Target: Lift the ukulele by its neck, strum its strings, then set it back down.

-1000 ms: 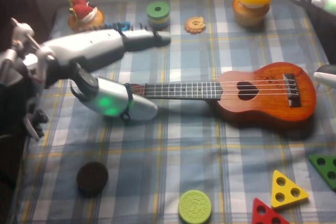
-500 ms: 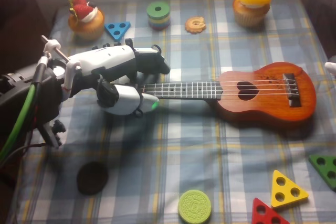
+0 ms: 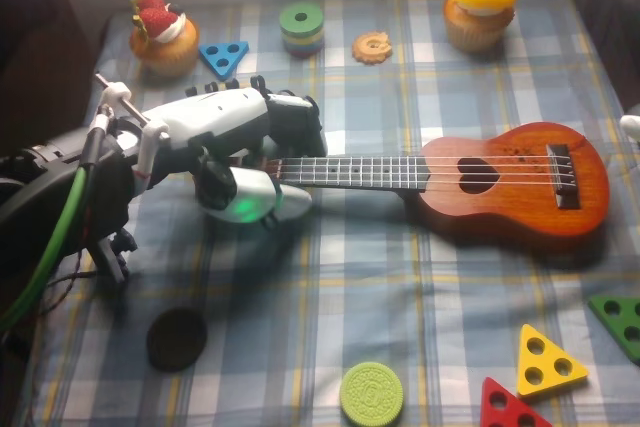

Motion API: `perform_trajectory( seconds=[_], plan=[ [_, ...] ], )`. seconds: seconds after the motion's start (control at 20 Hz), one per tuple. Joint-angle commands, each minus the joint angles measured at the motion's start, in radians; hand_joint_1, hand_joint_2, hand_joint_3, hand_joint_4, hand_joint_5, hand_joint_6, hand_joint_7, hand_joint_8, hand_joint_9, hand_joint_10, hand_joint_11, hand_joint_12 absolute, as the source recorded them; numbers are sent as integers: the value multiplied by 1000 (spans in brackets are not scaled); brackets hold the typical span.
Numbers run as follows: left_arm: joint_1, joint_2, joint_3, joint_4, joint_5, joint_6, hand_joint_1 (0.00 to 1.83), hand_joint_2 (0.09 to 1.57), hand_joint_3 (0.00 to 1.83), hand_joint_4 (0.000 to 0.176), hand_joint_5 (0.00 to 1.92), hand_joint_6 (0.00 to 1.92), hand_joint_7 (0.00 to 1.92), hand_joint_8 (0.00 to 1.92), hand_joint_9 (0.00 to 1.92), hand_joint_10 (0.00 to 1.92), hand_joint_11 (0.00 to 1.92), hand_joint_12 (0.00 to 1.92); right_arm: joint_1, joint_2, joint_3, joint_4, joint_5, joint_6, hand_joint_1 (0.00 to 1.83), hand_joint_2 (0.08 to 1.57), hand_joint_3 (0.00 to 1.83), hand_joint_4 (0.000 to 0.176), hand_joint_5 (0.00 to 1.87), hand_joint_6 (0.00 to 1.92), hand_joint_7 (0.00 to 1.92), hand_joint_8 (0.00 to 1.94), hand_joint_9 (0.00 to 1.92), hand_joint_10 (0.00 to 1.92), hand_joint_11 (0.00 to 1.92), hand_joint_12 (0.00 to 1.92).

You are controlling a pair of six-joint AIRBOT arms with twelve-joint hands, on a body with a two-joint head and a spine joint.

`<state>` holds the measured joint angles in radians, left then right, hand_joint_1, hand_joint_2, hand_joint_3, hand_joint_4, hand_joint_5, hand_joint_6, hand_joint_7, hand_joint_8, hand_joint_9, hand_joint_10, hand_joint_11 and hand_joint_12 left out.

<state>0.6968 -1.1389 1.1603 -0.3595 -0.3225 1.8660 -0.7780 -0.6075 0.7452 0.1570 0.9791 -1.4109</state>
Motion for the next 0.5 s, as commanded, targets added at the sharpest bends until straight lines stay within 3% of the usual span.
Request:
perform_trajectory(
  seconds=[0.0,0.1,0.2,0.25,0.3,0.35,0.4,0.45],
  plan=[
    [-4,-14,-1,-10,-5,16,907,1156,0,44,327,893,211,989,111,1170,0,1596,6,7,-1,0,131,1,305,1280,5,0,0,0,0,0,0,0,0,0],
    [-14,-17,-1,-10,14,41,861,1162,2,37,332,805,190,1015,78,1298,0,1748,6,7,-1,1,131,2,280,1279,3,0,0,0,0,0,0,0,0,0],
    [-19,-23,0,-10,25,62,915,1159,0,17,390,823,247,986,105,1319,0,1849,6,6,-1,1,131,2,279,1270,0,0,0,0,0,0,0,0,0,0],
    [-20,-25,0,-11,24,62,931,1152,0,15,441,838,267,1055,133,1348,0,1894,5,6,-1,2,131,2,325,1267,0,0,0,0,0,0,0,0,0,0],
    [-21,-26,1,-11,22,62,943,1232,5,51,648,1296,357,1164,221,1426,17,1916,5,6,-1,3,131,2,368,1276,0,0,0,0,0,0,0,0,0,0],
    [-21,-28,4,-11,22,62,1071,1287,7,18,656,1414,578,1552,367,1822,247,1920,5,6,-1,3,131,2,383,1280,2,0,0,0,0,0,0,0,0,0],
    [-21,-31,8,-15,23,62,986,1289,3,0,663,1506,541,1847,466,1901,355,1921,5,6,-1,3,131,2,403,1279,1,0,0,0,0,0,0,0,0,0],
    [-20,-35,14,-20,23,63,1094,1208,0,0,680,1838,742,1906,745,1917,632,1921,5,6,-1,3,131,2,414,1283,2,0,0,0,0,0,0,0,0,0]
  ],
)
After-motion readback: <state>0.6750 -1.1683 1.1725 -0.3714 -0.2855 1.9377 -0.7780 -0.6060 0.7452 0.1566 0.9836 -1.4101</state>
